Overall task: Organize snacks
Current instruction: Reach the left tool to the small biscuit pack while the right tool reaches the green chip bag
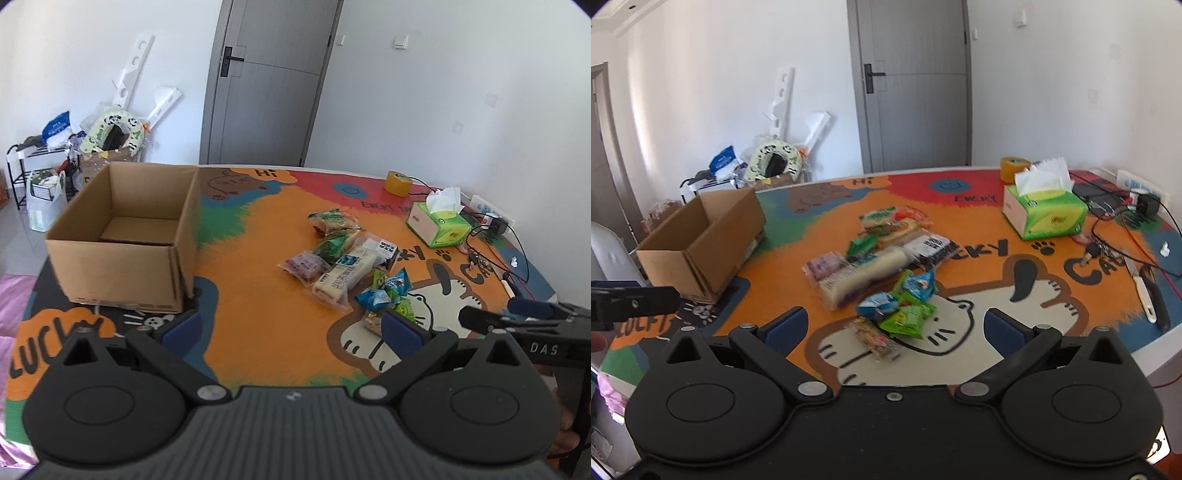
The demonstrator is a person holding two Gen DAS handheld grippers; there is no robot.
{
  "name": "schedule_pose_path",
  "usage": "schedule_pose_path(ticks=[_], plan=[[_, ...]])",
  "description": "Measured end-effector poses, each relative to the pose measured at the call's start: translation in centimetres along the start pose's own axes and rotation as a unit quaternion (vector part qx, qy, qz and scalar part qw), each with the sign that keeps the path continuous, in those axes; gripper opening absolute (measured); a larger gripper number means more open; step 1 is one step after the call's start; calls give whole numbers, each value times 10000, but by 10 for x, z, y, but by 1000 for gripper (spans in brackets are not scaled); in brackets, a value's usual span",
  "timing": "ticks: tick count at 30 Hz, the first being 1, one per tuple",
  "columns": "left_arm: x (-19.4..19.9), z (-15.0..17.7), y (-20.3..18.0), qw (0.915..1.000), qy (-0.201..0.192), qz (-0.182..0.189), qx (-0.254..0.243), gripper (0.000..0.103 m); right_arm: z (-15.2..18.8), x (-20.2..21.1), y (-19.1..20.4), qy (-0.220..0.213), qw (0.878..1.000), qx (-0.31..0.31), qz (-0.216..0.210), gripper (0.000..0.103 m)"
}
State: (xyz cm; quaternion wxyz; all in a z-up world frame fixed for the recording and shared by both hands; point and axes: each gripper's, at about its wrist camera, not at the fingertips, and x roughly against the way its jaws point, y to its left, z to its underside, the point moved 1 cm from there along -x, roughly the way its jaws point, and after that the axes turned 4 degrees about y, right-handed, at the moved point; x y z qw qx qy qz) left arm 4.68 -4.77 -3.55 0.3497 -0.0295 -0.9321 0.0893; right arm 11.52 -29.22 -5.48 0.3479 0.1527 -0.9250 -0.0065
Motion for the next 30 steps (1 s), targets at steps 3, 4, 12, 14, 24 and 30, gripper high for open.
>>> schedule_pose_path(ticks=[3, 4, 12, 14, 24, 30], plan=[[-14, 0, -2, 9999, 89, 37, 62, 102, 5, -9, -8, 95, 9999, -40, -79, 103], [-19, 0, -3, 9999, 122, 66, 81, 102, 7, -12, -10, 122, 9999, -14, -113, 103], [-55, 1, -18, 9985, 294, 457, 82, 100, 16, -30, -28, 208, 9994, -130, -256, 103], [-63, 1, -23, 9983, 301, 497, 68, 100, 18, -34, -34, 207, 9991, -213, -310, 103], [-101, 0, -38, 9971, 373, 650, 105, 80, 22, -59, -50, 259, 9968, -563, -508, 86], [-128, 3, -49, 9956, 577, 718, 173, 66, 25, -71, -64, 327, 9946, -788, -582, 72]])
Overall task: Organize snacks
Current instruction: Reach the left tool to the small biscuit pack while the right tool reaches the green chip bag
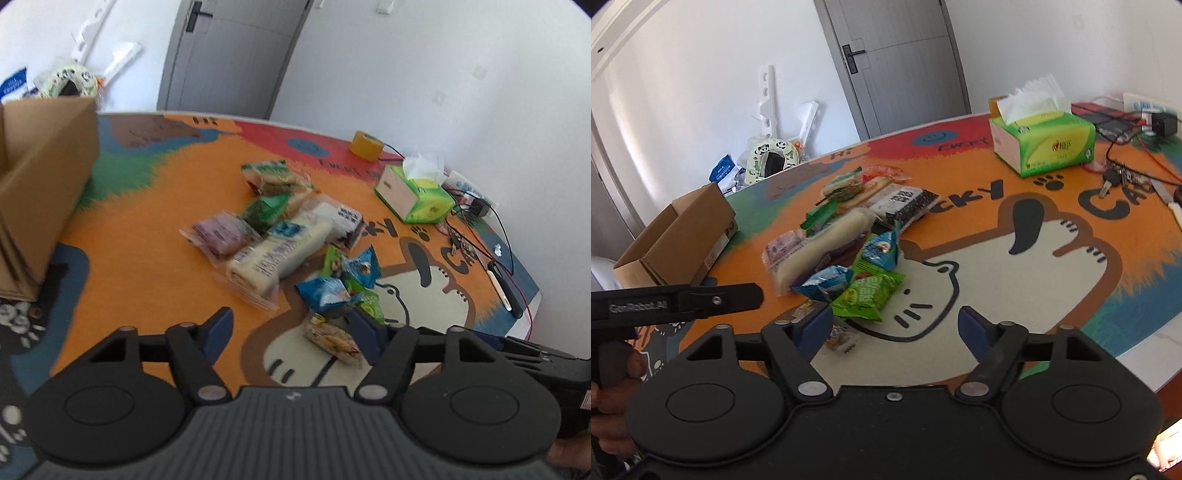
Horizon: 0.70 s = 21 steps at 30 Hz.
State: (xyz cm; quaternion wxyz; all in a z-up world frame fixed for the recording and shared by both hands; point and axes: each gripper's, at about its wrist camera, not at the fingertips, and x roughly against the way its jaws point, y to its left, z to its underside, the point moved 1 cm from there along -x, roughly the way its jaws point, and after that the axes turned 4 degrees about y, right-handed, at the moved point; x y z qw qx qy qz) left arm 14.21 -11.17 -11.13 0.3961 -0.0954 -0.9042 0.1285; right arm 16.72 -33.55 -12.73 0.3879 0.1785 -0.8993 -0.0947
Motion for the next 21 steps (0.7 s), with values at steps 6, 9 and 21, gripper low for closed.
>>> schedule_pose_path(ticks=[6, 9, 21], plan=[[-21, 4, -11, 9999, 155, 16, -46, 62, 4, -9, -14, 75, 9998, -125, -128, 57], [-30, 6, -14, 9998, 207, 5, -57, 62, 4, -14, -21, 125, 9991, -281, -295, 48], [-51, 11, -40, 9983, 257, -326, -406, 69, 7, -16, -32, 81, 9987, -372, -342, 46]])
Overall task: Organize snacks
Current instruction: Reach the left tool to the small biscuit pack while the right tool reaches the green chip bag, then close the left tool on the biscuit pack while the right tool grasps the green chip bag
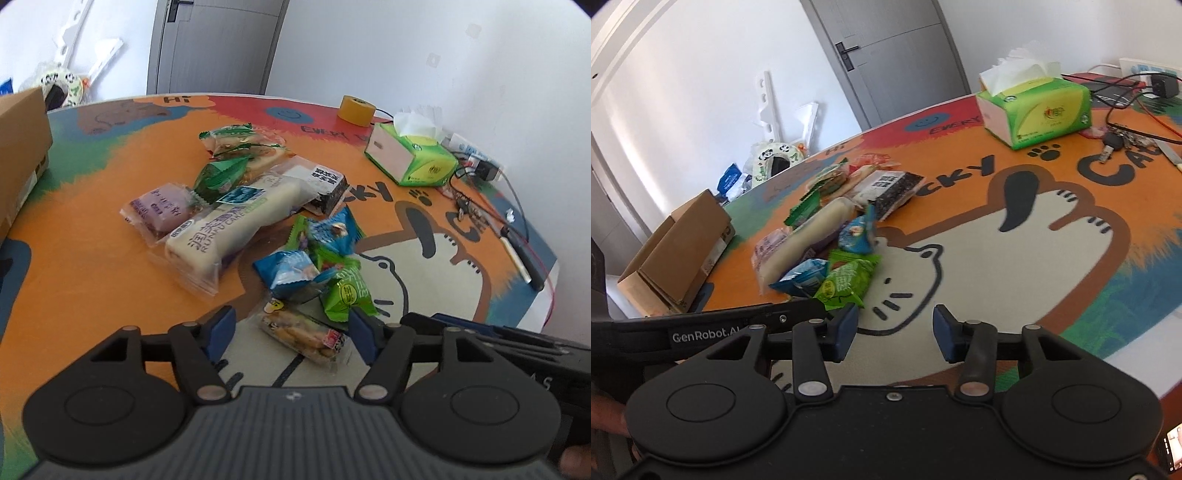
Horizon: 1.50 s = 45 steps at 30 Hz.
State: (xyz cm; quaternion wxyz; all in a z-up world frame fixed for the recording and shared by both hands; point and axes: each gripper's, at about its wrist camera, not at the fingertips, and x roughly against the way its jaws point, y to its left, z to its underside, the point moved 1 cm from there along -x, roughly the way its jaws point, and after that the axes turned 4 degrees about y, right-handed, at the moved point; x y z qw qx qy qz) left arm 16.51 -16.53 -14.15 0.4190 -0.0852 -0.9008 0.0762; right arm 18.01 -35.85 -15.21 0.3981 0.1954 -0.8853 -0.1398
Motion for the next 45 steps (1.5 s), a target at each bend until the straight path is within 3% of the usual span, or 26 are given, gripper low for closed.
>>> schedule_pose_path(ticks=[8, 14, 24, 33, 34, 36, 38, 45], plan=[[-6, 4, -18, 9982, -19, -521, -281, 73, 5, 7, -5, -59, 9999, -89, -20, 47], [2, 11, -9, 9972, -88, -682, -290, 72, 5, 7, -1, -106, 9999, -52, -83, 47], [11, 12, 7, 9978, -177, -574, -271, 46, 4, -3, 14, -60, 9998, 62, -152, 47], [14, 7, 12, 9974, -352, -554, -284, 46, -4, -15, 24, -73, 9998, 123, -164, 47], [12, 7, 11, 9978, -328, -494, -291, 43, -5, -16, 25, -83, 9998, 124, -161, 47], [6, 7, 9, 9984, -226, -446, -278, 26, -7, -16, 26, -93, 9998, 130, -149, 47], [6, 7, 9, 9977, -276, -521, -325, 19, -9, -18, 26, -112, 9998, 127, -138, 47], [13, 6, 23, 9981, -349, -496, -144, 17, -15, -32, 32, -76, 9997, 213, -102, 47]])
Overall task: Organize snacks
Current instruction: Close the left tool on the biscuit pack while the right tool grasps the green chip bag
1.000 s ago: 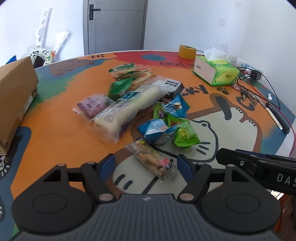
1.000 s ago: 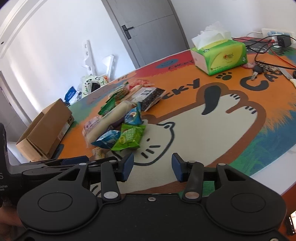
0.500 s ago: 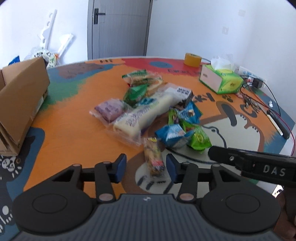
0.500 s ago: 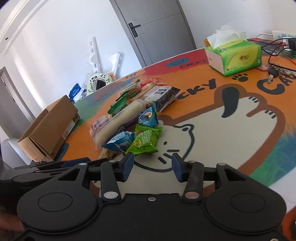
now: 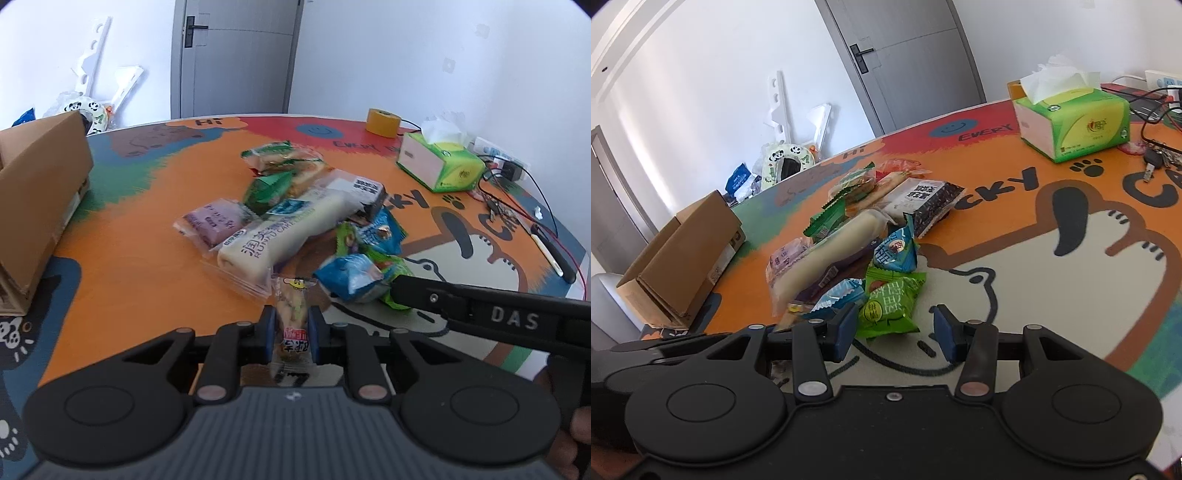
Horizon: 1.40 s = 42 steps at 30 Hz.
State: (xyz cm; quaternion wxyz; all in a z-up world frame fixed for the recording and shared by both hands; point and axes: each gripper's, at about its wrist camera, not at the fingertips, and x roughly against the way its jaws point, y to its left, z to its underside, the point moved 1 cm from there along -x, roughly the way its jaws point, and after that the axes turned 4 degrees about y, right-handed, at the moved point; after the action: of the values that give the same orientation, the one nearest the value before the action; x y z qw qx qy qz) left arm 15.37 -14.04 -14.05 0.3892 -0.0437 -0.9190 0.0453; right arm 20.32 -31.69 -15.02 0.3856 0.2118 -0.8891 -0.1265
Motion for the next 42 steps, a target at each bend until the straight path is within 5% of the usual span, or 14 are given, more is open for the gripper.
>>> schedule_pose_path(ticks=[12, 14, 17, 42], plan=[[13, 2, 12, 9999, -37, -65, 70, 17, -5, -20, 16, 40, 9995, 303, 107, 48], [11, 4, 13, 9999, 52, -88, 98, 17, -5, -19, 17, 68, 9991, 356, 205, 34], [7, 6, 13, 9998, 162, -120, 83, 18, -4, -14, 12, 98, 9994, 303, 155, 32], [46, -9, 26, 9982, -553, -35, 249, 17, -7, 23, 36, -420, 9979, 441, -229, 25]])
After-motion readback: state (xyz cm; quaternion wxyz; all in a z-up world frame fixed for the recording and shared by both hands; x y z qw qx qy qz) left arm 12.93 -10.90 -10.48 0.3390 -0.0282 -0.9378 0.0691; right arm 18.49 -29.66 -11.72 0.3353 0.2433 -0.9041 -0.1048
